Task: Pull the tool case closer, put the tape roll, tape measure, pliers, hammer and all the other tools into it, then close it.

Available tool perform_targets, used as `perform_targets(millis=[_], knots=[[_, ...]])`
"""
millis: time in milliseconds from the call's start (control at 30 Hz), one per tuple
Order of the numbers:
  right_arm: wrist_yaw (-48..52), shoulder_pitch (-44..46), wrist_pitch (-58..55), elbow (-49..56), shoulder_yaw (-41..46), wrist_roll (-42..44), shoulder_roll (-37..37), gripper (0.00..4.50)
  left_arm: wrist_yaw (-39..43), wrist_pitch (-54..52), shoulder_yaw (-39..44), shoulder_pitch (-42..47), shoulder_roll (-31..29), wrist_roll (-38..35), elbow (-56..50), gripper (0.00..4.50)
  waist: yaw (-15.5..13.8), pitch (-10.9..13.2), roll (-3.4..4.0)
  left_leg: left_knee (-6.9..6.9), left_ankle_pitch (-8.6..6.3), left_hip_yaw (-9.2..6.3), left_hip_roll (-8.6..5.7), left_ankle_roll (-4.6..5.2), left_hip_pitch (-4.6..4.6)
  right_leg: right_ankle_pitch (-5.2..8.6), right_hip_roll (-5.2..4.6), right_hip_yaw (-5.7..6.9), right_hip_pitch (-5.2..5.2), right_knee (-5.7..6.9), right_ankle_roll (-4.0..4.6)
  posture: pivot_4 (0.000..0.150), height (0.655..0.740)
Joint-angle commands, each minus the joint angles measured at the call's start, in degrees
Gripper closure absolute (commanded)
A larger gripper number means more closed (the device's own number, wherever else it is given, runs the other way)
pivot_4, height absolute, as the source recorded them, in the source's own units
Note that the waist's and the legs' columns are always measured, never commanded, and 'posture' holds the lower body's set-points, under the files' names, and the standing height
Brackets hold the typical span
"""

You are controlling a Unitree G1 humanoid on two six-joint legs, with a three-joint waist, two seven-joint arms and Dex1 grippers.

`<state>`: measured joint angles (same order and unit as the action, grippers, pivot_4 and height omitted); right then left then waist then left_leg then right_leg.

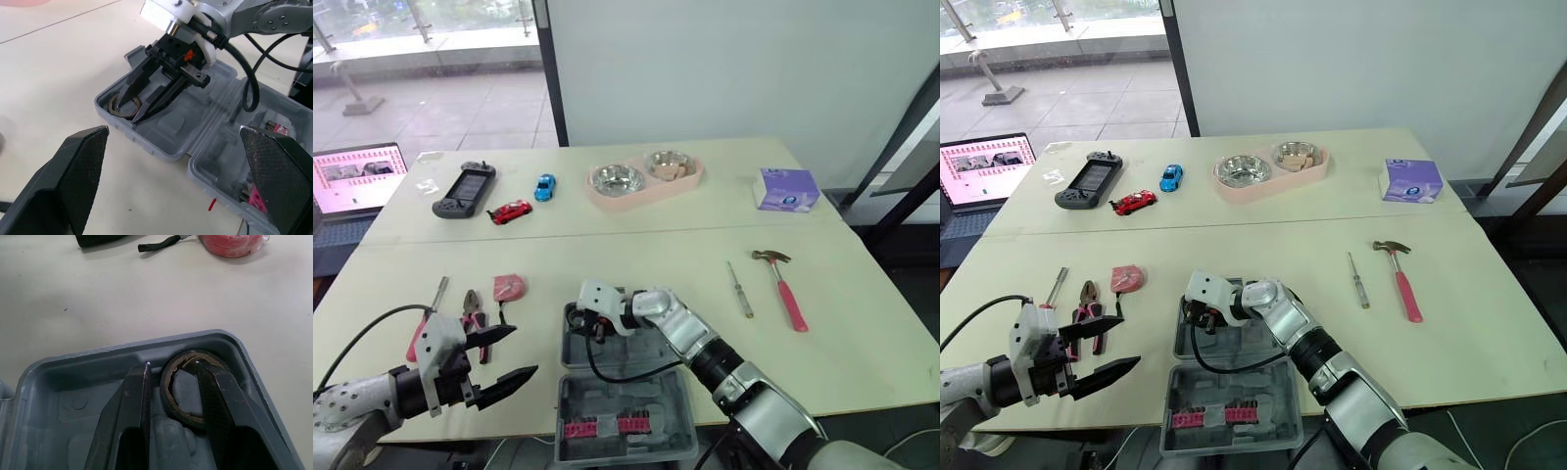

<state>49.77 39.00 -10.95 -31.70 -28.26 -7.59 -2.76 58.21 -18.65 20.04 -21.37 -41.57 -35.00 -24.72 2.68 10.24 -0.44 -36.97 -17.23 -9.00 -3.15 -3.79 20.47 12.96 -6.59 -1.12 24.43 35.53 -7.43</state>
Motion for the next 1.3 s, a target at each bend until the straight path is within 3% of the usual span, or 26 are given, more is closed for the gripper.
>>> perform_targets(millis=[33, 333, 967, 1300], knots=[[1.77, -0.55, 1.41, 3.13, 1.68, 3.28, 1.69, 2.99, -0.34, -0.06, 2.14, -0.17, -0.38, -0.95, -1.44, 0.0, -0.01, 0.0, 0.0, 0.0, 0.0, 0.0, 0.01, 0.0, -0.01, 0.0, 0.01, -0.01, 0.0, 0.0, 0.0, 0.15, 0.736], [2.49, -0.64, 2.24, 9.15, 4.8, 7.6, 2.18, 2.99, -0.53, -0.29, 2.04, 0.14, -0.72, -1.22, -1.34, 0.0, -0.1, 0.0, 0.0, -0.01, 0.0, 0.01, 0.02, 0.0, 0.02, 0.0, 0.03, -0.03, 0.03, 0.0, 0.0, 0.15, 0.736], [-2.5, 2.51, 3.61, -6.03, 0.39, -2.13, 2.88, 2.99, -0.86, -0.96, 2.7, -0.46, -0.6, -1.37, -2.1, 0.0, -0.02, 0.0, 0.01, 0.0, 0.0, 0.03, 0.02, 0.0, 0.0, 0.0, 0.03, -0.05, 0.03, 0.01, 0.0, 0.15, 0.736], [-0.36, 0.89, -0.04, -4.23, -1.39, -3.3, 1.72, 2.99, -0.86, -1.05, 2.88, -0.64, -0.59, -1.52, -2.26, 0.0, 0.0, -0.03, 0.03, 0.01, 0.0, 0.05, 0.02, 0.0, -0.06, 0.0, 0.04, -0.08, 0.0, 0.01, 0.0, 0.15, 0.736]])
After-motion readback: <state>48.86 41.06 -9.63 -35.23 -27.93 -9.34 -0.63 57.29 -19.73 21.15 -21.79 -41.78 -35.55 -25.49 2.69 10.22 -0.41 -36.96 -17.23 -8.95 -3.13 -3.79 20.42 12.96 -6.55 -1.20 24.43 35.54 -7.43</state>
